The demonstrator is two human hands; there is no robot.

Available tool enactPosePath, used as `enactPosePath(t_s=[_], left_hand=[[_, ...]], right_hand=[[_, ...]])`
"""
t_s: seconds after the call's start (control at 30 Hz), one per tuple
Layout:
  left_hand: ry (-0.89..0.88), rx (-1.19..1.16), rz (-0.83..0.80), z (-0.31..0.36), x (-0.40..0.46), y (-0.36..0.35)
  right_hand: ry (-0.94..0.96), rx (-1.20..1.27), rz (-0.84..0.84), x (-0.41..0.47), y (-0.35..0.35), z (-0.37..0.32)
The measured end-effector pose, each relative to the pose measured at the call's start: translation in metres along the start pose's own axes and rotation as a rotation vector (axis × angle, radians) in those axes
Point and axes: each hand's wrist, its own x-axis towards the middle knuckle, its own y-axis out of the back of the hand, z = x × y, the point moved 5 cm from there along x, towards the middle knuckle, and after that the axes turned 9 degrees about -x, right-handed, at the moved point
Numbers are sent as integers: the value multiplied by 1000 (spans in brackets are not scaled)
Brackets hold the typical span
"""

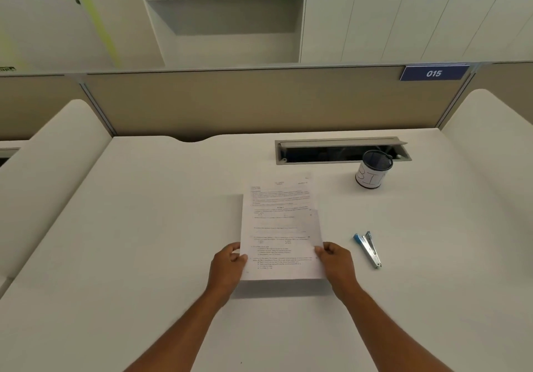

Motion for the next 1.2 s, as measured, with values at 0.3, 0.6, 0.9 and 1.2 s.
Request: enactPosePath(t_s=[0.3, 0.6, 0.9, 1.2], left_hand=[[-26, 227, 72, -16, -3, -2], [-97, 443, 84, -21, 0, -3], [-156, 575, 70, -19, 1, -6], [-201, 686, 90, -18, -2, -3]], right_hand=[[13, -209, -9, 4, -6, 4], [84, -400, 48, 1, -6, 1], [135, -588, 51, 1, -6, -7], [167, -627, 39, -1, -5, -8]])
